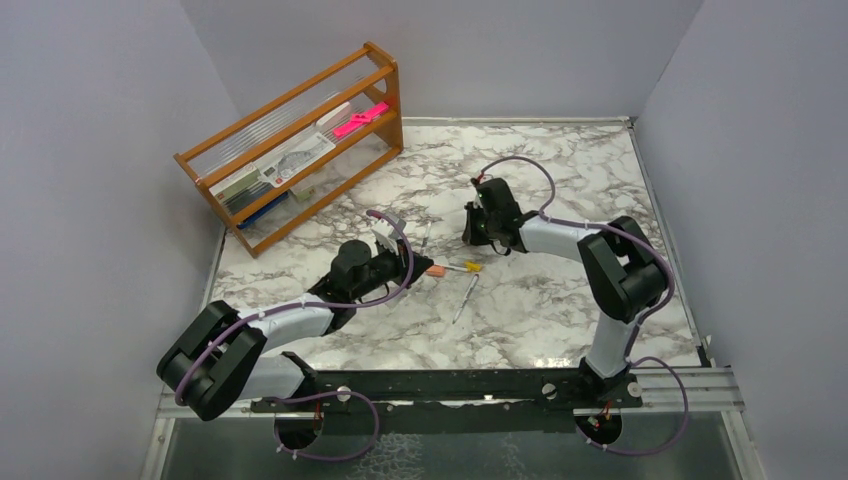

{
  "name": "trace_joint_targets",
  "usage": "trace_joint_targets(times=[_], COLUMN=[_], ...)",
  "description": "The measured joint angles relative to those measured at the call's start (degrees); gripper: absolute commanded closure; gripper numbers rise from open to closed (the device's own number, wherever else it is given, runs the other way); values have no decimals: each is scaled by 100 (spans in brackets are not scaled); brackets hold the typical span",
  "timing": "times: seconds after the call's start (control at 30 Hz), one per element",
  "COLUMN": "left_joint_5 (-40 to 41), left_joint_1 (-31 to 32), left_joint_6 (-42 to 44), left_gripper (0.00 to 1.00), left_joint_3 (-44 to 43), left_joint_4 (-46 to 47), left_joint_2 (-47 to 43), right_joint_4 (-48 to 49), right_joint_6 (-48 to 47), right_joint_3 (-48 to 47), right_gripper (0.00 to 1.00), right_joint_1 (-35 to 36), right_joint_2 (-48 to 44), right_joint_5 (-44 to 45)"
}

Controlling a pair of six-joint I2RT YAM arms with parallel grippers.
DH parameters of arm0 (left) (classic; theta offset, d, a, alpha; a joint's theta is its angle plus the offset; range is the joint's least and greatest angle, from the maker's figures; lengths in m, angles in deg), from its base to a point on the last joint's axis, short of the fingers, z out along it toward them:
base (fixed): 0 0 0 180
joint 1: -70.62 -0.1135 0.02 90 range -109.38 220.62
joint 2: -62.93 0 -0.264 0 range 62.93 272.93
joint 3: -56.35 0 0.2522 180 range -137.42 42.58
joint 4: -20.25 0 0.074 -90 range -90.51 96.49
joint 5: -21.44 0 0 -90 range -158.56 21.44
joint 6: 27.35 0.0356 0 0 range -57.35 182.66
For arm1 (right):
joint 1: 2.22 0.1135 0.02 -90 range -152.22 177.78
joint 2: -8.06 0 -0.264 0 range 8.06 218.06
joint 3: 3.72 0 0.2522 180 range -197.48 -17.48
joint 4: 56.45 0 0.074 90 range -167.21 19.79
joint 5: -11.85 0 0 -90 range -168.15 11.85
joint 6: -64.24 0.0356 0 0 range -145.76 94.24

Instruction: Insert the pens into the pen caps

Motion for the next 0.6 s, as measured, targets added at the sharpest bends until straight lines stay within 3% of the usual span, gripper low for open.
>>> trace_joint_targets(times=[0.07, 0.17, 0.27, 0.6], left_joint_5=[2, 4, 2, 2], left_joint_1=[-2, -4, -7, -7], left_joint_6=[2, 4, 13, 20], left_gripper=[100, 100, 100, 100], left_joint_3=[0, 0, 0, 0], left_joint_4=[0, 0, -2, -2], left_joint_2=[0, 0, 0, 0], right_joint_4=[-7, 0, 55, -387], right_joint_6=[-70, -221, -424, -984], right_joint_3=[26, 166, 192, -221], right_gripper=[89, 67, 54, 51], right_joint_1=[0, 0, 0, 0], right_joint_2=[-72, -409, -706, -140], right_joint_5=[-2, -4, 44, 417])
